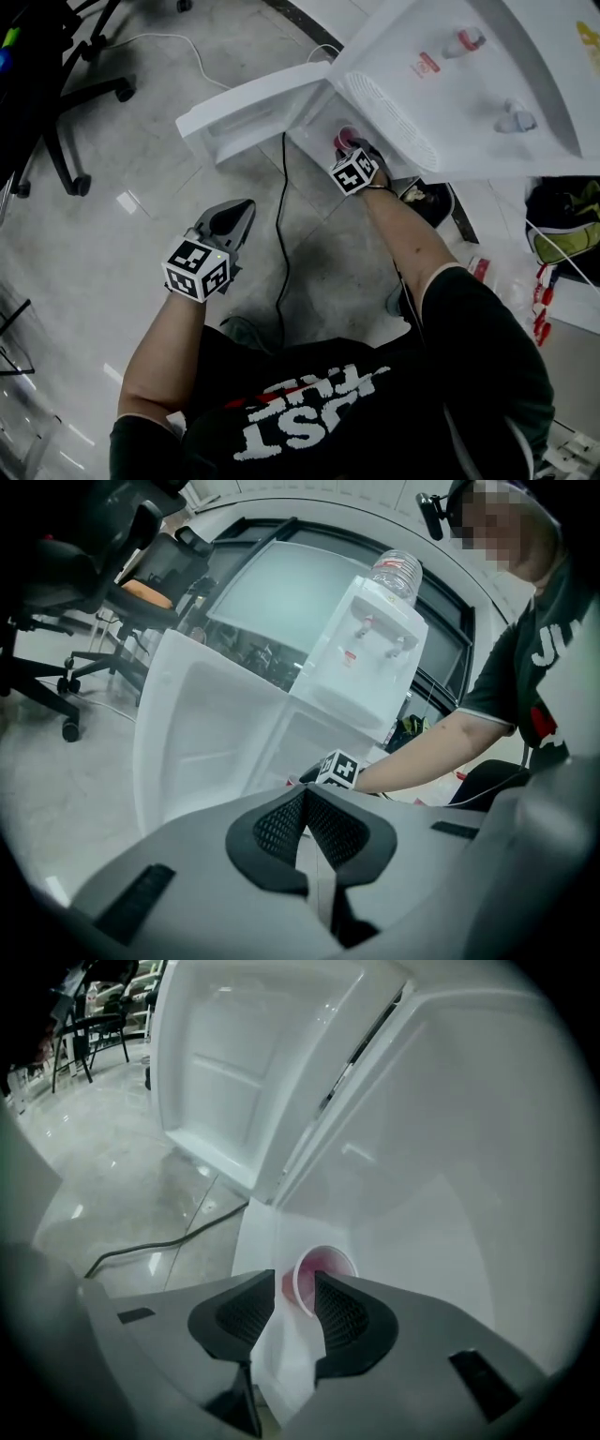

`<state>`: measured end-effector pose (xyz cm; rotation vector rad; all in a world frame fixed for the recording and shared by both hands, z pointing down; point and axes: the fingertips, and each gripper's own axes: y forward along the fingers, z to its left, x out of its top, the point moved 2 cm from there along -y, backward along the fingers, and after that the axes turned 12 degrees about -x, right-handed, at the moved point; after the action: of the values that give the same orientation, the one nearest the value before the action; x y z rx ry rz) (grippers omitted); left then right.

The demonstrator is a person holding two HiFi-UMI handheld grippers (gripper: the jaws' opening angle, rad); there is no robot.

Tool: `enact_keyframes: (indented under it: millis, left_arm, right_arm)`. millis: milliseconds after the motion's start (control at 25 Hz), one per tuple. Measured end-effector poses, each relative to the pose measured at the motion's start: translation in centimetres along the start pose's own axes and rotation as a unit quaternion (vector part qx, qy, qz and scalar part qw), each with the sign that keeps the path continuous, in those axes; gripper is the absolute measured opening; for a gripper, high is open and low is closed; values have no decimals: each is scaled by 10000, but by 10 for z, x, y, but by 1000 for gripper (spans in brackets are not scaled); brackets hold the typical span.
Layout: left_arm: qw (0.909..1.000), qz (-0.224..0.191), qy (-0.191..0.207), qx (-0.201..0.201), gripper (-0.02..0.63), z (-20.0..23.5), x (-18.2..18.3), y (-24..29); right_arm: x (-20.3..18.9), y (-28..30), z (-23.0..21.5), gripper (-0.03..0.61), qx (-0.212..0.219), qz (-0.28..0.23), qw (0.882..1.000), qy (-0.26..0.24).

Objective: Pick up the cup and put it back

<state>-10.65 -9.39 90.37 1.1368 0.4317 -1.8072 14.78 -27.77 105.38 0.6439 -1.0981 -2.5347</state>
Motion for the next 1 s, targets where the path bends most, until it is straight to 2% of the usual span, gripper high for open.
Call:
enact_keyframes:
  millis: [240, 280, 320, 520, 680, 1000]
  left_arm:
    - [10000, 43, 86, 4, 8, -2, -1, 1]
    - [10000, 35, 72, 19, 8, 0, -1, 1]
    - [10000, 24, 65, 28, 8, 1, 0, 2]
    - [10000, -11, 84, -12, 8, 3, 3, 10]
    - [9999, 18, 135, -34, 8, 2, 6, 22]
    - [9991, 209, 359, -18, 8, -12, 4, 54]
  right_arm:
    - [0, 23, 6, 134, -3, 182, 9997, -139]
    - [0, 24, 7, 73, 13, 192, 9996, -195]
    - [1, 23, 9, 51, 53, 161, 9996, -225]
    - [25, -18, 35, 48, 676, -394, 9969, 98]
    - [42, -57, 59, 47, 1134, -857, 9898, 81]
    - [50, -109, 55, 46, 1540, -1355, 9786, 186]
